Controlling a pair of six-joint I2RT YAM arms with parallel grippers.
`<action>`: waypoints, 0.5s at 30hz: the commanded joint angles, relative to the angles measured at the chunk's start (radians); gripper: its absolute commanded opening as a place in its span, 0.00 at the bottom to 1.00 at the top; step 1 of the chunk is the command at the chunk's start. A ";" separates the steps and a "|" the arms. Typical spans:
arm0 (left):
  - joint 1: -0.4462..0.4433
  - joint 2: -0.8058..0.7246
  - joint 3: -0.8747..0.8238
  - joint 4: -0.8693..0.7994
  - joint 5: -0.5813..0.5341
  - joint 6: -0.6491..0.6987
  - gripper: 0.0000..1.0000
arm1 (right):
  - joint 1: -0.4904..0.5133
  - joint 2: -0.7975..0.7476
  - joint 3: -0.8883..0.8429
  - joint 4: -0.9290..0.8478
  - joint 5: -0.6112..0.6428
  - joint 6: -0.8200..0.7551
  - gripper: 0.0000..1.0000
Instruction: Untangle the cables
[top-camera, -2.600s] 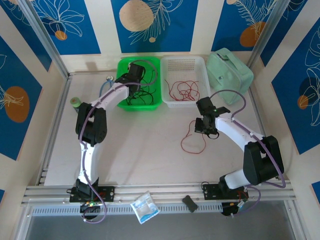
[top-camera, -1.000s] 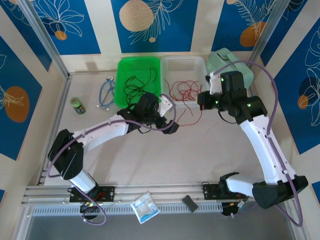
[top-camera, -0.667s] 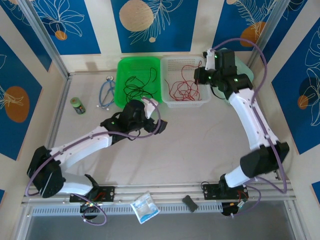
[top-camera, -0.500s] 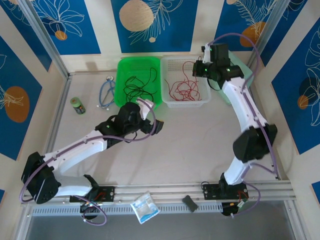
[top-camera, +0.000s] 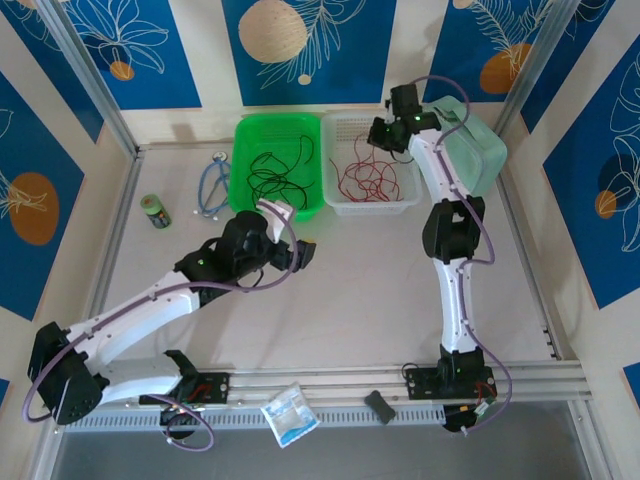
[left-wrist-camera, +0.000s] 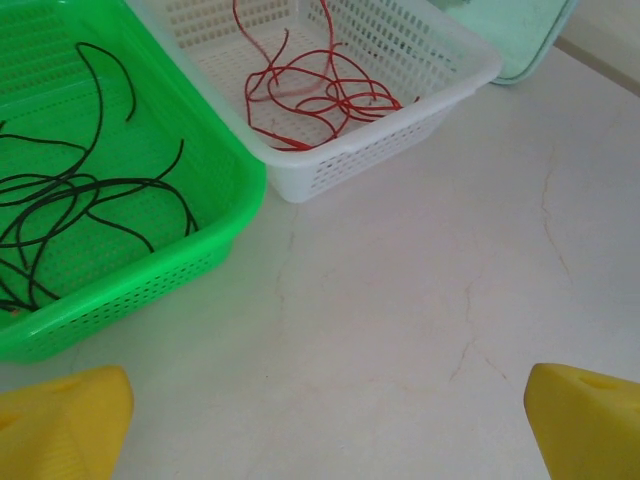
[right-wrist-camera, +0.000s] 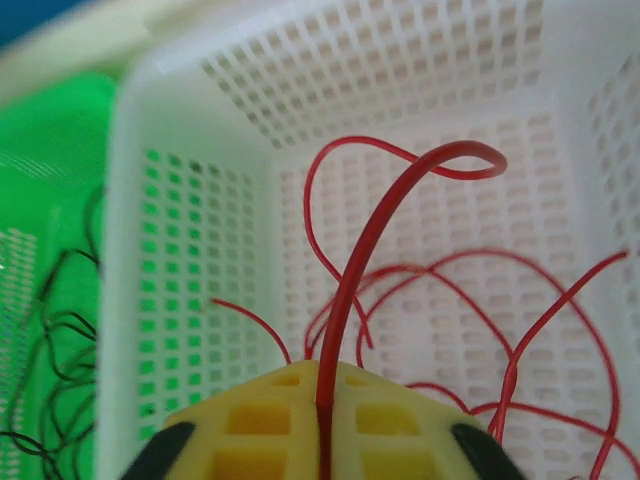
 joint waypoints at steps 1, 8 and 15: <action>-0.005 -0.047 -0.010 -0.059 -0.061 -0.005 1.00 | 0.008 0.013 0.007 -0.082 -0.038 0.041 0.29; -0.004 -0.135 -0.018 -0.092 -0.130 0.040 1.00 | 0.006 -0.105 -0.073 -0.112 0.024 -0.014 0.69; 0.002 -0.265 -0.099 0.015 -0.325 0.123 1.00 | 0.025 -0.412 -0.390 -0.005 0.095 -0.077 0.93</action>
